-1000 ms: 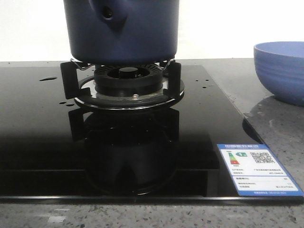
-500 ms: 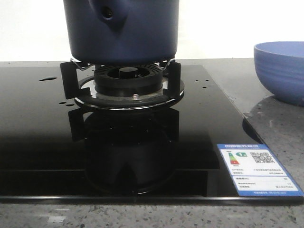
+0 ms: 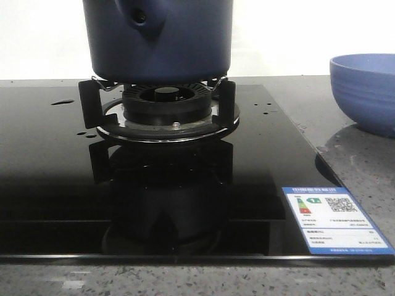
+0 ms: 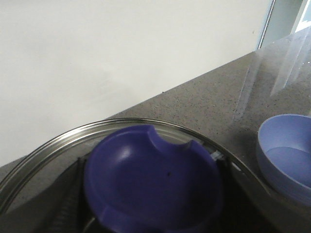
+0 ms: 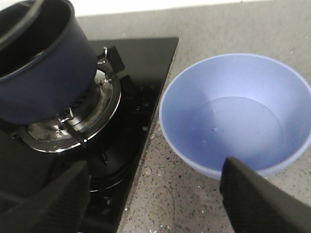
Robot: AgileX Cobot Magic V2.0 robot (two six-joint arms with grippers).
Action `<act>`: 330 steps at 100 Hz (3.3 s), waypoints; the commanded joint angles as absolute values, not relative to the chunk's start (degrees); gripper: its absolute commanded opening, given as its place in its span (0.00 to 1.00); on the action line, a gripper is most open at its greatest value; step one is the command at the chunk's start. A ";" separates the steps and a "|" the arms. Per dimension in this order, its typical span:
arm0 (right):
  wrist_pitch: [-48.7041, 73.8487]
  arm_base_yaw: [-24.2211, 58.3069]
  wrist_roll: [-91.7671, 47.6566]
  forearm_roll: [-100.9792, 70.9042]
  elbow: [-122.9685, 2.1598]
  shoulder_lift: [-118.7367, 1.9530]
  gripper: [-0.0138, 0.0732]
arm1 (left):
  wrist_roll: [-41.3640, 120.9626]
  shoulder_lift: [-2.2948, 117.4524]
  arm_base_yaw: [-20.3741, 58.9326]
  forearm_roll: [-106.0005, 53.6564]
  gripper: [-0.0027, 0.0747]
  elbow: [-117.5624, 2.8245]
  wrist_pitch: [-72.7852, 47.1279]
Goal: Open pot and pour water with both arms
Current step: 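Reach the right gripper to the light blue bowl and grasp its rim, then lift the bowl with the right gripper toward the open pot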
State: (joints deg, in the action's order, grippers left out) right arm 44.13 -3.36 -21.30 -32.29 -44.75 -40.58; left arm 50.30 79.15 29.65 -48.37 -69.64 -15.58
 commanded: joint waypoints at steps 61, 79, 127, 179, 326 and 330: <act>57.09 -8.24 -4.85 -9.01 -70.02 -74.73 0.73 | 50.42 71.82 13.25 -55.05 0.55 -71.78 -16.51; 57.09 -9.49 -4.85 -9.01 -70.02 -79.81 0.66 | 50.42 71.82 11.33 -55.38 0.55 -71.78 -17.20; 54.73 -9.49 -6.01 -9.01 -70.02 -82.44 0.08 | 50.42 71.82 11.35 -55.38 0.55 -71.78 -15.49; 62.54 -9.02 -8.11 -19.85 -86.96 -82.23 0.08 | 50.42 72.07 5.90 -56.46 0.55 -71.78 -14.98; -2.68 27.43 -24.45 -22.81 -84.32 -87.58 0.11 | 50.42 72.07 2.95 -57.73 0.55 -71.78 -16.57; -6.38 28.07 -24.45 -21.97 -81.90 -86.91 0.11 | 50.42 72.07 2.95 -57.73 0.55 -71.78 -16.57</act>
